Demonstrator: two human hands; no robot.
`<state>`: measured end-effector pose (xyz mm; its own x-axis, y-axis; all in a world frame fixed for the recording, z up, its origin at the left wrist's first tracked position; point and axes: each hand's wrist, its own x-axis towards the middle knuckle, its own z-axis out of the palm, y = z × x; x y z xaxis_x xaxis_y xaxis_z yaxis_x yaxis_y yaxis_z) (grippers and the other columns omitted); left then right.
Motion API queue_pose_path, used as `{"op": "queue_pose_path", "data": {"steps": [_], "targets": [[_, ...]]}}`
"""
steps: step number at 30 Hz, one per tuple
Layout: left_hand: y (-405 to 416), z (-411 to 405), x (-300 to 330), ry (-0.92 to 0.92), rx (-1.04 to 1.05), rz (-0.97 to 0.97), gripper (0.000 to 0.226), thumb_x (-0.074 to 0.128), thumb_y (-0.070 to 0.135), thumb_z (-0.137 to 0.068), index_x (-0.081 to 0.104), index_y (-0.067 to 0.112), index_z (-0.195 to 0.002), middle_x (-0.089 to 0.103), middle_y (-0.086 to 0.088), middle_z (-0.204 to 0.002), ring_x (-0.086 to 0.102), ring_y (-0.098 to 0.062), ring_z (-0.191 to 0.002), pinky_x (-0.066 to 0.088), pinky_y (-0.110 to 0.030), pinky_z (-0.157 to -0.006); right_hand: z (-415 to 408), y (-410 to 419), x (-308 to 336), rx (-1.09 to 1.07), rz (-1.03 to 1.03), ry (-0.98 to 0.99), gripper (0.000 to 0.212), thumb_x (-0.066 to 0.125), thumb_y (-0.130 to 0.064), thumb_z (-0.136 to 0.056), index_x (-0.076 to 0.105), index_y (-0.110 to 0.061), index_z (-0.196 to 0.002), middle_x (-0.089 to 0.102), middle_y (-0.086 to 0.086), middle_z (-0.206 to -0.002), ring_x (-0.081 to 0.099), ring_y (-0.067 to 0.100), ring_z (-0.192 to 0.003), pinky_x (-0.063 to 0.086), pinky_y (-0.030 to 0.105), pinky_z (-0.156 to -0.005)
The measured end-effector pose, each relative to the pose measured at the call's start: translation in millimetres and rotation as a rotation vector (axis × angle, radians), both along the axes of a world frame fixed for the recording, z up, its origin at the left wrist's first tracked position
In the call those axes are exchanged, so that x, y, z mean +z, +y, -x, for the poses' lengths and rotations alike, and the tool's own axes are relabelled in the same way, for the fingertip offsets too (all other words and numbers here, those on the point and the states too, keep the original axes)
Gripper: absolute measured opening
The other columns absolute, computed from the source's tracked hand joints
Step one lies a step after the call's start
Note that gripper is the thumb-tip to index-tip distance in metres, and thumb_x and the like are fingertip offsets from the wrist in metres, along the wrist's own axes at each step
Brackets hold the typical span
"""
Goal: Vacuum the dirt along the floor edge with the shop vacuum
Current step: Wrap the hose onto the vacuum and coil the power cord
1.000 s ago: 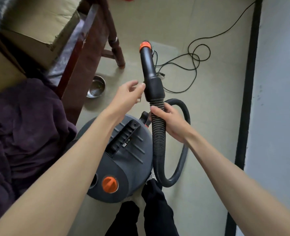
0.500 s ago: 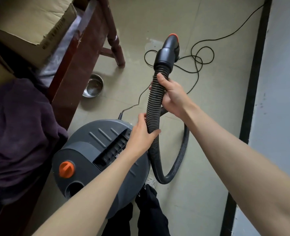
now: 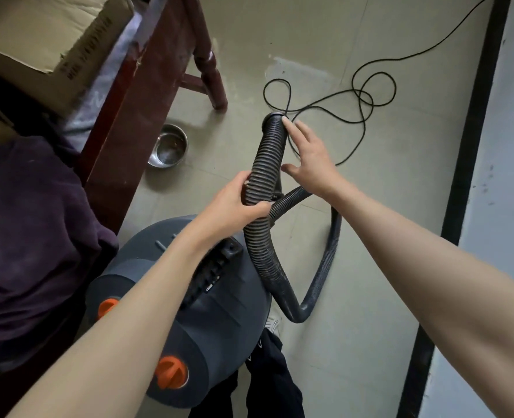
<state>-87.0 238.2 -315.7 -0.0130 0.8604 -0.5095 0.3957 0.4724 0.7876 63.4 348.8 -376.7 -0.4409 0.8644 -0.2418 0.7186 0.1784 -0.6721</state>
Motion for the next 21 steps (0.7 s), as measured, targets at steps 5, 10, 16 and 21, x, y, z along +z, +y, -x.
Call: {"op": "queue_pose_path", "data": {"steps": [5, 10, 16, 21], "targets": [[5, 21, 14, -0.096, -0.050, 0.017, 0.031, 0.063, 0.005, -0.086, 0.053, 0.018, -0.113, 0.061, 0.002, -0.096, 0.058, -0.004, -0.081, 0.047, -0.015, -0.077, 20, 29, 0, 0.073, -0.117, 0.018, 0.075, 0.072, -0.009, -0.082, 0.035, -0.015, -0.148, 0.024, 0.012, -0.158, 0.016, 0.030, -0.147, 0.015, 0.041, -0.120], [10, 31, 16, -0.083, 0.039, -0.029, 0.031, 0.063, 0.008, -0.087, 0.050, 0.019, -0.113, 0.060, 0.008, -0.091, 0.056, 0.014, -0.067, 0.044, -0.008, -0.065, 30, 46, 5, 0.182, -0.335, -0.030, 0.052, 0.075, -0.010, -0.077, 0.054, -0.002, -0.124, 0.051, 0.015, -0.139, 0.035, 0.034, -0.140, 0.024, 0.046, -0.117], [15, 37, 20, -0.083, 0.220, -0.125, 0.029, 0.066, 0.014, -0.086, 0.054, 0.018, -0.112, 0.065, 0.005, -0.093, 0.061, 0.006, -0.074, 0.050, -0.011, -0.073, 18, 60, 30, 0.155, -0.577, -0.054, 0.043, 0.077, -0.009, -0.072, 0.058, 0.004, -0.109, 0.062, 0.021, -0.117, 0.053, 0.036, -0.123, 0.027, 0.051, -0.113], [22, 48, 30, -0.044, 0.334, -0.223, 0.029, 0.064, 0.016, -0.088, 0.055, 0.015, -0.116, 0.066, 0.002, -0.098, 0.062, -0.001, -0.084, 0.048, -0.014, -0.077, 5, 80, 65, 0.273, -0.610, -0.080, 0.058, 0.082, -0.032, -0.070, 0.058, 0.002, -0.109, 0.064, 0.018, -0.110, 0.058, 0.035, -0.109, 0.033, 0.046, -0.108]]}}
